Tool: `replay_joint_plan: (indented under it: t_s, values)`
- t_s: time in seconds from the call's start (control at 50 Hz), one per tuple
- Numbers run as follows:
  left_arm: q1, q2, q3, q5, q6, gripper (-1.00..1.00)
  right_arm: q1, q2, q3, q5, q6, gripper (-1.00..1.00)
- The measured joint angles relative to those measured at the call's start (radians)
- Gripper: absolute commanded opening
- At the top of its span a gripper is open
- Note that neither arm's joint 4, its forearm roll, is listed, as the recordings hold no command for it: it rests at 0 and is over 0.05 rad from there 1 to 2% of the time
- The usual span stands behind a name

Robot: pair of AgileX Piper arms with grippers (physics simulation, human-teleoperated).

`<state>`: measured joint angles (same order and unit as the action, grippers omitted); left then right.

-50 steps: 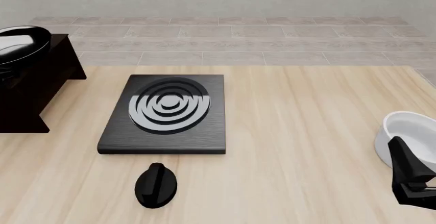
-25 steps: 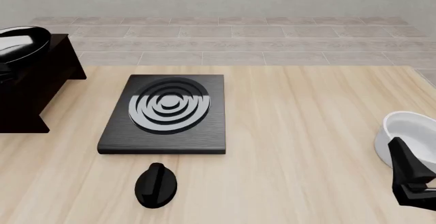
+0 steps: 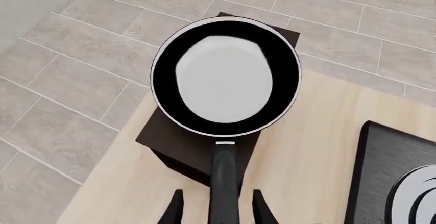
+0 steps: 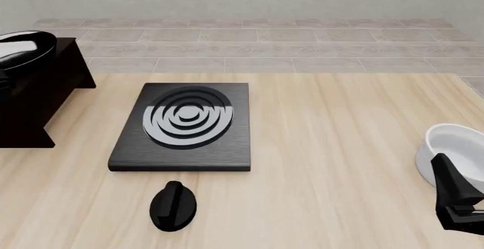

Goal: Put the frying pan on top of the cabinet.

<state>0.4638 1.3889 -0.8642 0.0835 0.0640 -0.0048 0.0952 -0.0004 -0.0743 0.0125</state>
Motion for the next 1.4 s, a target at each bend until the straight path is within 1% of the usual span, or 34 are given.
replay_joint_plan:
  t_s: [0.42, 0.96, 1.16, 1.4]
  values:
    - [0.004, -0.084, -0.002, 0.059, 0.021, 1.0, 0.003, 0.006, 0.0, -0.006, -0.001, 1.0]
    - [-0.012, -0.186, 0.04, 0.118, 0.048, 1.0, 0.002, 0.01, 0.0, -0.01, 0.007, 1.0]
    - [-0.025, -0.261, 0.066, 0.163, 0.056, 1.0, 0.001, -0.001, 0.0, 0.001, 0.01, 1.0]
    - [-0.04, -0.379, 0.074, 0.25, 0.058, 1.0, 0.002, -0.019, 0.0, 0.017, 0.013, 1.0]
